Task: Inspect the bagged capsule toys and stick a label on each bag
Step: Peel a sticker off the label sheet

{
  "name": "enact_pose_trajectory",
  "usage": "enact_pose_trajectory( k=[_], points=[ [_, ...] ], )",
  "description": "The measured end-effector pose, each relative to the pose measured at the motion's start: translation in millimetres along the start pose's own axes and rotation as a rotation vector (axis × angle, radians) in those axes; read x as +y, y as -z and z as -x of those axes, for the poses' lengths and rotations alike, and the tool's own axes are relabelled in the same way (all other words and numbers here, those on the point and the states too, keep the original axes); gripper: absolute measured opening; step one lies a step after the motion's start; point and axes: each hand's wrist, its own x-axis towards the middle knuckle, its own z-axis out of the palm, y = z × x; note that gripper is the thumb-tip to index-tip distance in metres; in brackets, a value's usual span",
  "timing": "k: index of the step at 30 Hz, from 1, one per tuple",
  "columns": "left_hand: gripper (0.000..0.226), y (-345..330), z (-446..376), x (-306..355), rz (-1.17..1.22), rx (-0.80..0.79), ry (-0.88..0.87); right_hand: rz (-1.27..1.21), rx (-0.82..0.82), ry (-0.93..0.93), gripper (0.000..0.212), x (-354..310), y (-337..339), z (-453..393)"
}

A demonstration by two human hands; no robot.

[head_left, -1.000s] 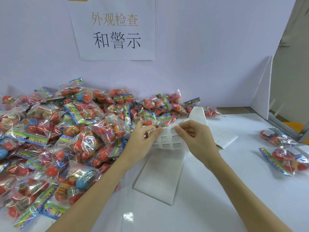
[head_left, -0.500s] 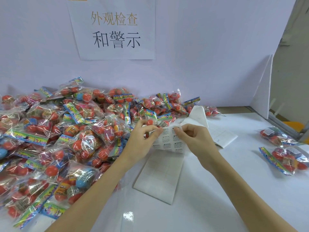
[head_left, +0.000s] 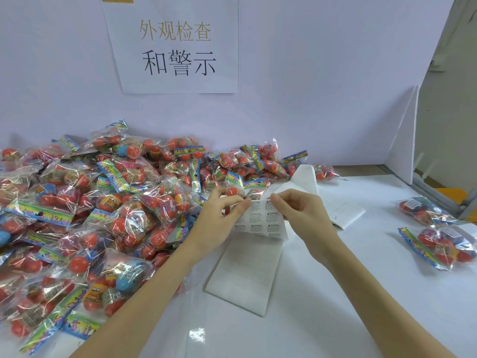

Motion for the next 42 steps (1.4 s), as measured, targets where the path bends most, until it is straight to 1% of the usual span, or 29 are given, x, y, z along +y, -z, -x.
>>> enact_pose_trajectory(
  k=[3, 5, 8, 10, 12, 13, 14, 15, 17, 21, 24, 28, 32, 33, 38, 42],
  points=[
    [0.022, -0.2, -0.5, 1.2, 0.009, 0.017, -0.007, -0.079, 0.011, -0.077, 0.028, 1.1, -1.1, 0.6],
    [0.026, -0.3, -0.6, 0.9, 0.001, 0.017, -0.001, -0.081, 0.017, -0.091, 0.035, 2.6, -2.7, 0.4],
    [0.036, -0.5, -0.4, -0.3, 0.006, 0.023, 0.013, -0.034, 0.028, -0.046, 0.048, 6.1, -5.2, -0.5],
    [0.043, -0.4, -0.8, -1.2, 0.014, 0.026, 0.028, 0.028, 0.029, 0.028, 0.051, 8.1, -5.1, -0.1],
    [0.043, 0.6, -1.0, -1.3, 0.021, 0.033, 0.044, 0.127, 0.039, 0.111, 0.044, 9.1, -3.6, -0.7],
    [0.041, 1.3, -0.9, -0.9, 0.024, 0.042, 0.053, 0.171, 0.052, 0.15, 0.032, 8.5, -2.5, -1.3],
    [0.04, 2.1, -0.9, -0.1, 0.029, 0.052, 0.061, 0.201, 0.06, 0.187, 0.016, 7.8, -1.3, -1.2],
    [0.039, 2.8, -0.7, 0.7, 0.037, 0.061, 0.066, 0.215, 0.043, 0.214, 0.005, 5.3, -1.1, -0.2],
    [0.037, 3.9, -0.1, 1.9, 0.055, 0.065, 0.077, 0.242, 0.012, 0.271, 0.02, 4.1, -0.5, 1.3],
    [0.03, 4.3, 0.7, 3.1, 0.062, 0.05, 0.09, 0.287, 0.005, 0.353, 0.035, 5.3, 0.2, 3.5],
    [0.021, 4.0, -0.5, 1.7, 0.051, 0.048, 0.095, 0.38, 0.015, 0.414, 0.031, 4.9, 0.7, 4.8],
    [0.02, 4.1, -0.5, 2.6, 0.047, 0.053, 0.114, 0.44, 0.03, 0.509, 0.024, 4.3, 1.5, 4.9],
    [0.023, 3.7, -1.0, 2.8, 0.049, 0.044, 0.108, 0.501, -0.005, 0.529, 0.037, 7.0, 1.4, 3.4],
    [0.022, 3.7, -1.0, 2.8, 0.046, 0.041, 0.107, 0.532, -0.014, 0.531, 0.037, 8.6, 1.3, 3.1],
    [0.023, 3.5, -1.4, 2.0, 0.049, 0.042, 0.123, 0.548, -0.011, 0.578, 0.034, 9.6, 3.7, 2.1],
    [0.027, 5.7, -1.5, 0.8, 0.054, 0.044, 0.132, 0.571, -0.006, 0.659, 0.023, 10.0, 6.4, 0.7]
  ],
)
